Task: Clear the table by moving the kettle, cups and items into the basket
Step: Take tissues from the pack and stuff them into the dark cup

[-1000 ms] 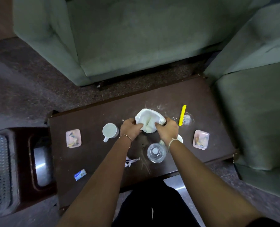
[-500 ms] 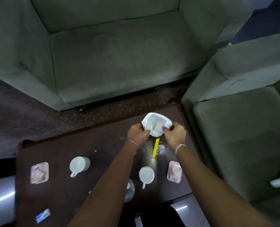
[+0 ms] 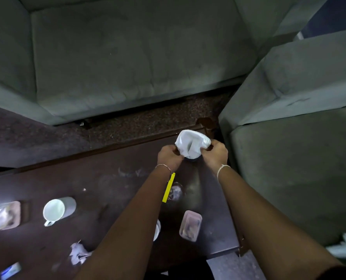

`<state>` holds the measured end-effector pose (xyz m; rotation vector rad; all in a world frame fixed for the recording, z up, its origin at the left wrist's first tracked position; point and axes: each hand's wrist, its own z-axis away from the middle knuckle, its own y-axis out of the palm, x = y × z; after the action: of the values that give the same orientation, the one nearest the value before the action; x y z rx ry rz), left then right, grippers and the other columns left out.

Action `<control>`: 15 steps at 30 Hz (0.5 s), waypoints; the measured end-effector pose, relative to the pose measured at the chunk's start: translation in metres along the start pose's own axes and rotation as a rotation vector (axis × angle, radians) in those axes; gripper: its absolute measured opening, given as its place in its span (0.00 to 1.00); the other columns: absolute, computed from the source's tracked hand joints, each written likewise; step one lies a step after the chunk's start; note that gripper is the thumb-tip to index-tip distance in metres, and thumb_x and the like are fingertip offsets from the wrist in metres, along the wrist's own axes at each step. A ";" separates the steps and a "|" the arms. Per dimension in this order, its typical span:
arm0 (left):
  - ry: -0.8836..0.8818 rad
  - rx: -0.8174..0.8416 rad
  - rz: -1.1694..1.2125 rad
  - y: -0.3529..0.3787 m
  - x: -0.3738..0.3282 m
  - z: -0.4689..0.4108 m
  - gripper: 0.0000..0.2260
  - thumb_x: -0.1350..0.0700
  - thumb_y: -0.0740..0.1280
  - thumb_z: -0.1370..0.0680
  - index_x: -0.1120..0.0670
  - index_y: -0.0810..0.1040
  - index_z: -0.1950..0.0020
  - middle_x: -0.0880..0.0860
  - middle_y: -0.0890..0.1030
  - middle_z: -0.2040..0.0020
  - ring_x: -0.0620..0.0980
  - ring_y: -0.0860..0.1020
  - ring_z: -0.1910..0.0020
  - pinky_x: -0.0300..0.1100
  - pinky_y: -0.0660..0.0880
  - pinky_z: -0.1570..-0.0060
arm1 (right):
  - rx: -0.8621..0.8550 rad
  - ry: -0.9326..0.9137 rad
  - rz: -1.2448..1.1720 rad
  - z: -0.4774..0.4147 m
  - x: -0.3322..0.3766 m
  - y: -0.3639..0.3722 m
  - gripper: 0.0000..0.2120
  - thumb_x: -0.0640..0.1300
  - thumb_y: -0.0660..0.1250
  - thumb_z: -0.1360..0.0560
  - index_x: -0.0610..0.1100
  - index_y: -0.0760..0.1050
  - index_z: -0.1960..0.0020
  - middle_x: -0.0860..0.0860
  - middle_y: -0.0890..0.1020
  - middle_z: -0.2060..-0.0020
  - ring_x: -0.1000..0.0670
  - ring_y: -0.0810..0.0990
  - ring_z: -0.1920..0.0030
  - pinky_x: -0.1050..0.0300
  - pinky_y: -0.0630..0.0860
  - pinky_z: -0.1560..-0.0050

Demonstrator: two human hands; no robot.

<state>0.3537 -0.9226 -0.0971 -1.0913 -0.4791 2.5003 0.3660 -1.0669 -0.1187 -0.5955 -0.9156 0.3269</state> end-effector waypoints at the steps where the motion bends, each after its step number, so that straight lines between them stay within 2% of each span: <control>1: -0.001 -0.011 -0.002 0.002 0.001 -0.001 0.06 0.61 0.71 0.30 0.63 0.82 0.55 0.63 0.84 0.55 0.60 0.82 0.51 0.45 0.76 0.55 | 0.005 0.005 -0.006 -0.002 -0.001 0.001 0.10 0.41 0.69 0.29 0.40 0.81 0.49 0.41 0.84 0.55 0.41 0.82 0.52 0.53 0.76 0.53; 4: -0.003 -0.038 0.001 0.003 0.002 -0.001 0.06 0.60 0.71 0.29 0.59 0.83 0.54 0.61 0.85 0.55 0.56 0.83 0.51 0.39 0.72 0.57 | 0.006 0.014 -0.024 -0.008 -0.004 0.002 0.10 0.40 0.69 0.30 0.40 0.81 0.49 0.41 0.84 0.55 0.41 0.82 0.52 0.52 0.77 0.51; 10: -0.009 -0.011 0.008 0.002 0.003 0.002 0.10 0.59 0.72 0.30 0.58 0.83 0.49 0.58 0.85 0.51 0.54 0.82 0.47 0.45 0.77 0.47 | 0.028 0.013 -0.053 -0.005 -0.006 -0.001 0.13 0.41 0.72 0.31 0.43 0.80 0.47 0.45 0.84 0.54 0.44 0.82 0.52 0.59 0.71 0.56; 13: -0.006 -0.012 0.027 0.001 0.005 0.010 0.17 0.61 0.71 0.30 0.56 0.81 0.41 0.55 0.84 0.45 0.52 0.80 0.43 0.44 0.76 0.41 | 0.012 0.008 -0.092 0.007 -0.010 0.000 0.19 0.42 0.75 0.33 0.44 0.79 0.43 0.45 0.84 0.52 0.45 0.82 0.50 0.58 0.74 0.52; 15: -0.014 -0.011 0.061 0.000 0.009 0.017 0.20 0.62 0.72 0.30 0.56 0.79 0.38 0.54 0.83 0.42 0.50 0.79 0.41 0.44 0.74 0.38 | 0.000 0.012 -0.143 0.018 -0.014 0.000 0.22 0.42 0.76 0.34 0.46 0.77 0.41 0.46 0.83 0.50 0.47 0.82 0.49 0.54 0.77 0.47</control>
<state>0.3356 -0.9211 -0.0918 -1.1089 -0.4711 2.5625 0.3430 -1.0673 -0.1192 -0.5284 -0.9408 0.1944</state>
